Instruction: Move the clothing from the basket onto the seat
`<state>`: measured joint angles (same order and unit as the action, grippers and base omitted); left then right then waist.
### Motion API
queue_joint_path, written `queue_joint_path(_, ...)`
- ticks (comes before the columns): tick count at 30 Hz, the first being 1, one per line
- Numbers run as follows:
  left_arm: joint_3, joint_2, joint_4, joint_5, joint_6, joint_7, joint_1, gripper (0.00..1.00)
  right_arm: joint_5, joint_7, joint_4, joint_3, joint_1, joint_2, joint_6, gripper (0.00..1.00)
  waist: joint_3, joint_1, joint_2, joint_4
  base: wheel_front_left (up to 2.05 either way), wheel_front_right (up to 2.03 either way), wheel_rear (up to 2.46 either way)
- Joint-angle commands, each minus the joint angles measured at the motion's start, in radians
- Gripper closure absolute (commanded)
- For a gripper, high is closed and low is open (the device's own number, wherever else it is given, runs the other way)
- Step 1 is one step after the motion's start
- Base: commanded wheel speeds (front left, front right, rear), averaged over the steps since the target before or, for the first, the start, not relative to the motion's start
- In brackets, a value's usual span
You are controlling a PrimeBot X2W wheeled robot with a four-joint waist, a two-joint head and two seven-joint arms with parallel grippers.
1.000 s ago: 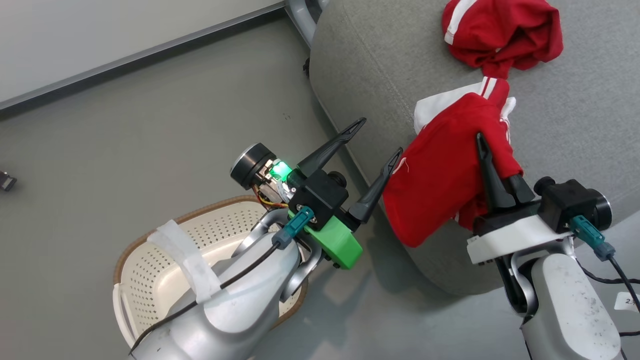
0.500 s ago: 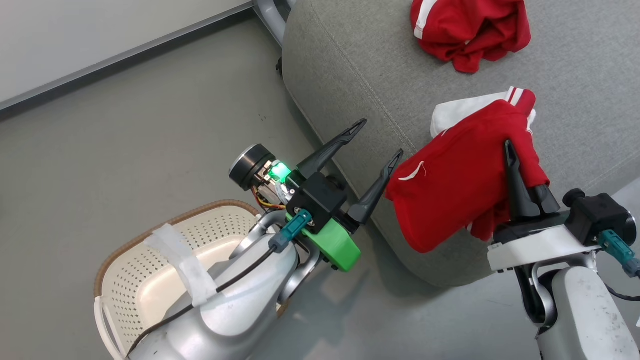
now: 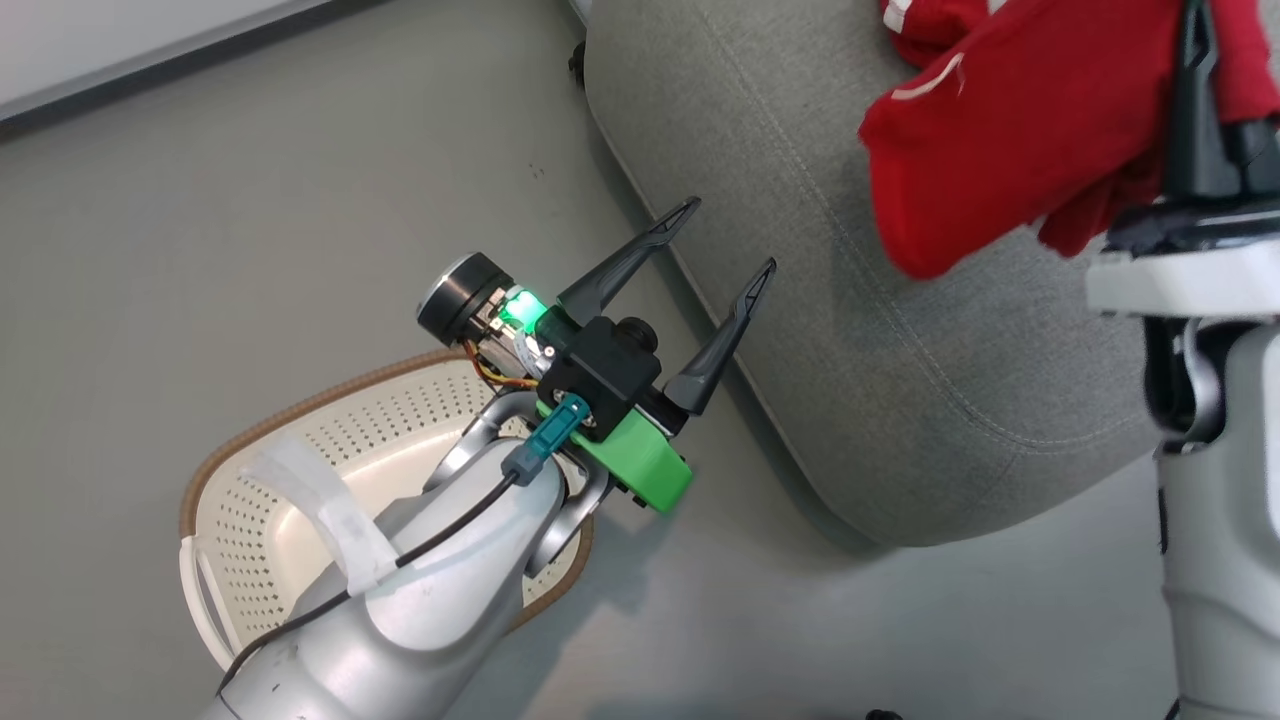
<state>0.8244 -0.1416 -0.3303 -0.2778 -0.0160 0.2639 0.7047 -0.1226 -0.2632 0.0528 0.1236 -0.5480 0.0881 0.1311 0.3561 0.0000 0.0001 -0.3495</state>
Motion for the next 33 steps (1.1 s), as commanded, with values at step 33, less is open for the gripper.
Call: queue_joint_path(33,0.000,-0.039,0.051,0.059,0.006,0.001,0.175,0.00,0.059,-0.002,0.596,0.205,-0.538,0.283,-0.001,1.00,0.383,0.0000,-0.0001,0.158,0.00,0.00,0.00)
